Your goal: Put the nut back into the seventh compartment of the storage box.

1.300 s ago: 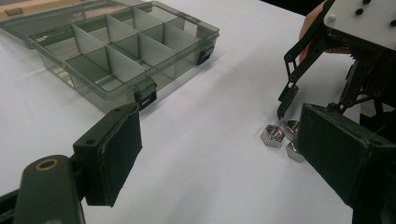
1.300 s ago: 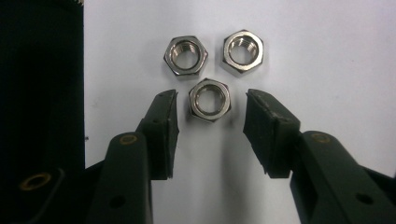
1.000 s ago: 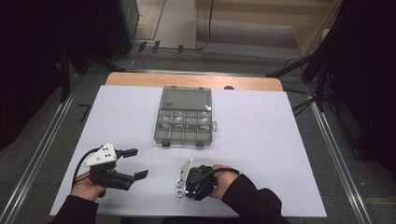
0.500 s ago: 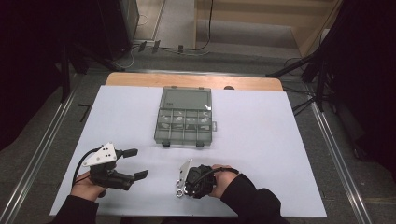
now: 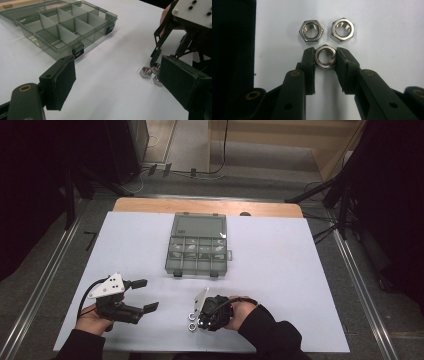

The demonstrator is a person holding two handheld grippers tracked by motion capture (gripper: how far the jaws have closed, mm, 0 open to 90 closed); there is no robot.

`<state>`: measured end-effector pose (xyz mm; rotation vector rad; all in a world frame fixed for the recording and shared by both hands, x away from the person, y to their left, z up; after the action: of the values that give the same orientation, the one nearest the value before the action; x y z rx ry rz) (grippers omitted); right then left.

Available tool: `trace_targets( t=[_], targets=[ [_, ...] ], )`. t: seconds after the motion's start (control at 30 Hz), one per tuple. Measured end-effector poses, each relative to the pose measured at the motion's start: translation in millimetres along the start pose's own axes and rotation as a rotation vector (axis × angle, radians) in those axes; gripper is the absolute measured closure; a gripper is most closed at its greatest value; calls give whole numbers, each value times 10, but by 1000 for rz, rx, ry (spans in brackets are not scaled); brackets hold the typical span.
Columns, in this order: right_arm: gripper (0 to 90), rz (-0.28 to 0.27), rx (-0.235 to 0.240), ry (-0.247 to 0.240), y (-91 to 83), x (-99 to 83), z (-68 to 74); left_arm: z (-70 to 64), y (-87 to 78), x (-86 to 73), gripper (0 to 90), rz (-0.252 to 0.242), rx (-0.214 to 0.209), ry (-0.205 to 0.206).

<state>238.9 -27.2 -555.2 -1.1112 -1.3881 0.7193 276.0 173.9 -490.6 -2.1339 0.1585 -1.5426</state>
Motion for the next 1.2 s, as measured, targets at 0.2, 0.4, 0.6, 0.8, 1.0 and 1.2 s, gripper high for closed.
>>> trace_targets(
  t=[0.2,0.4,0.6,0.8,1.0,1.2],
  targets=[
    [714,-35,16,49,-54,-16,-36,-1,0,4,147,-6,-2,-3],
    [714,-85,44,106,-103,-45,-56,-2,-1,4,147,-5,-3,-2],
    [714,-165,56,155,-162,-75,-133,-1,-1,6,147,-9,-3,-2],
    [714,-223,51,190,-238,-84,-179,-1,-2,6,147,-9,-3,-3],
    [714,-259,45,234,-316,-98,-221,1,0,6,147,-8,-3,-3],
    [715,-284,39,281,-363,-93,-281,3,0,3,147,-5,-2,-2]
  ],
)
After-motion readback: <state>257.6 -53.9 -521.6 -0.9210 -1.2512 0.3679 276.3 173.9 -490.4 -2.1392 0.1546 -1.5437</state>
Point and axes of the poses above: each handheld gripper's, and its own axes: y roughly forward along the jaws, x roughly out of its top, z roughly to its left, the point moved 8 cm from there along y, roughly forward along the jaws, and after that the axes turned 11 degrees about -x, right-handed, at the moved point
